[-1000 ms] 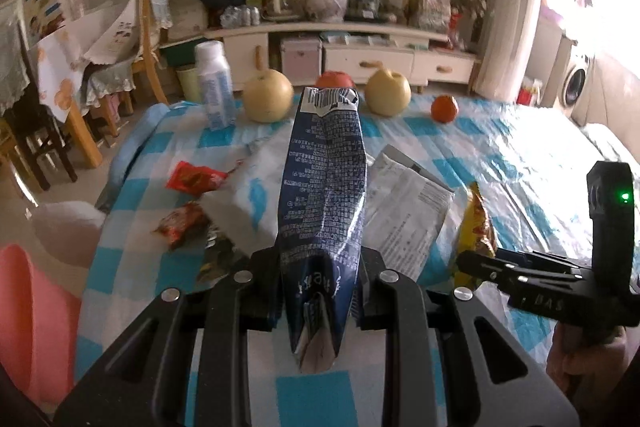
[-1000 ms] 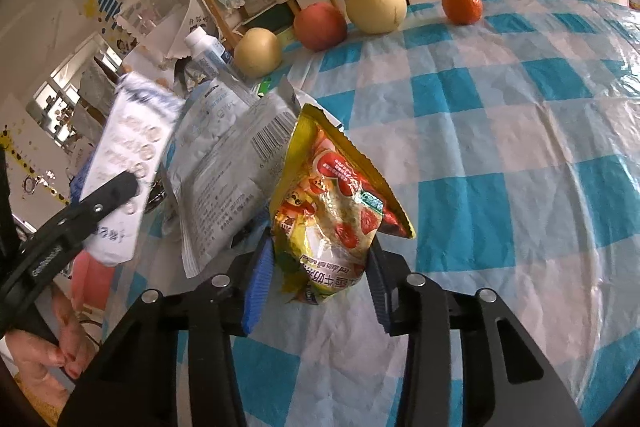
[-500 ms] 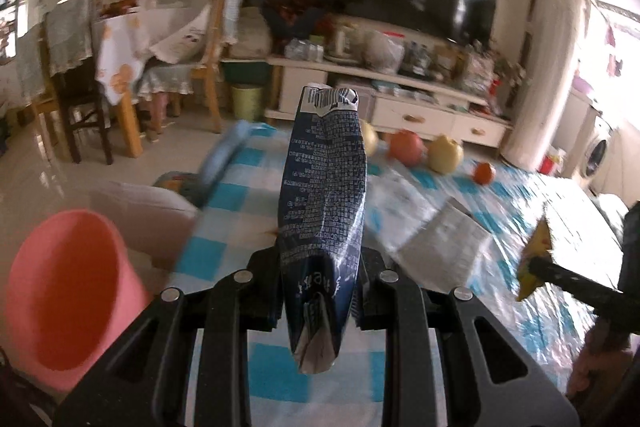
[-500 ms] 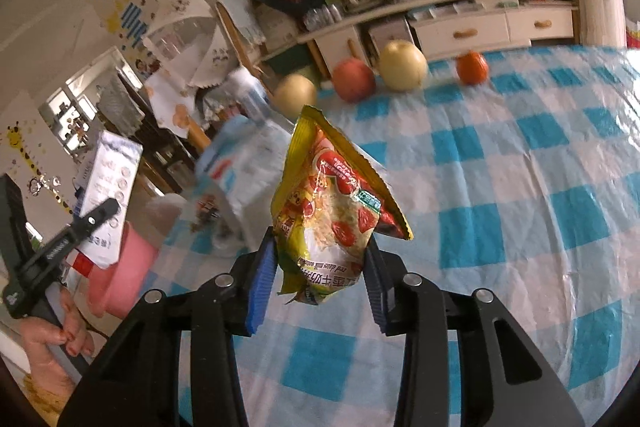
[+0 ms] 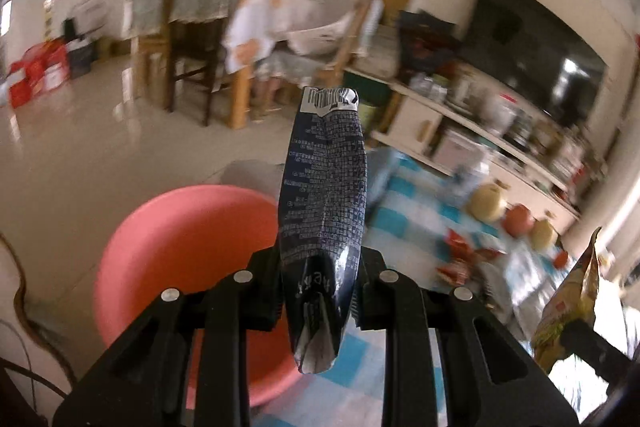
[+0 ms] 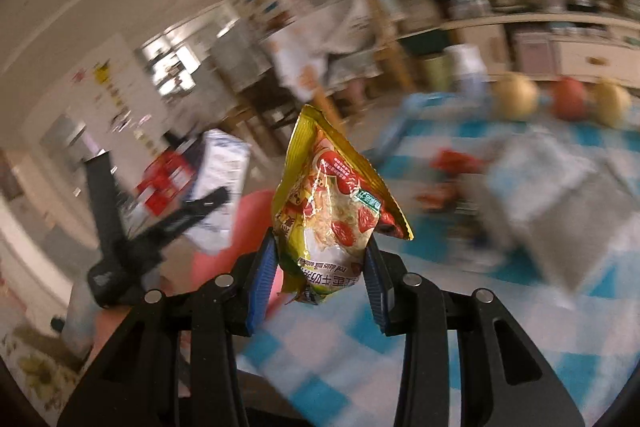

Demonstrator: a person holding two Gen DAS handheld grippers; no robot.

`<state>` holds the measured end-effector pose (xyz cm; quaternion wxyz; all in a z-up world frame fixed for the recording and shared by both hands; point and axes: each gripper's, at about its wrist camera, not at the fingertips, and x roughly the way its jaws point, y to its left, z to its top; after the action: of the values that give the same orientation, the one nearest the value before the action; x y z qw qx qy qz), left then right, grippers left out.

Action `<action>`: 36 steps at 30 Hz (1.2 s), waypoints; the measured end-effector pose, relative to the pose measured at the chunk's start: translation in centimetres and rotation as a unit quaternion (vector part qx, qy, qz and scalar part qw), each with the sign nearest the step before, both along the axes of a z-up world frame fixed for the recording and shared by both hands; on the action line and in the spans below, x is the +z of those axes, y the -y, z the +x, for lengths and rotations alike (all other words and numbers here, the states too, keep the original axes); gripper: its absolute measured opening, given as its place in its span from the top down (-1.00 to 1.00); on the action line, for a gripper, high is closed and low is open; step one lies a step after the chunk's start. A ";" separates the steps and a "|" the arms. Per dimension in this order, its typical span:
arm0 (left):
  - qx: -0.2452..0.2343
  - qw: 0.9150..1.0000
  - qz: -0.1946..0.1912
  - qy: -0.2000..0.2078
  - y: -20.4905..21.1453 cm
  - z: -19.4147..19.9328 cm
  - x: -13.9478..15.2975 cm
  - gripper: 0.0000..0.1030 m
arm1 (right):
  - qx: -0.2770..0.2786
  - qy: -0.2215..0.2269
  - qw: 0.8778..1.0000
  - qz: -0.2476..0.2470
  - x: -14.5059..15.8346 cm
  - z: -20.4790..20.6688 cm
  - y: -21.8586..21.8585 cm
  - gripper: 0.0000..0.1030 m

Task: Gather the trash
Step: 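Carry both items to the pink bin and open both tools to drop them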

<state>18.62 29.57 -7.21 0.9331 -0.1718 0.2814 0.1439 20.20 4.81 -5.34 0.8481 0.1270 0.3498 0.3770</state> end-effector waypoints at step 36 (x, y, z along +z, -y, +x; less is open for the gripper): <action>0.035 0.988 0.149 -0.026 3.8 1.8 1.0 -0.80 | -0.108 0.076 0.984 -0.119 -2.0 -1.7 -1.6 -0.74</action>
<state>20.43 25.76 -6.23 0.9351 -0.0371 0.2747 0.2208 18.51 6.41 -7.35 0.9170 0.0333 0.3111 0.2473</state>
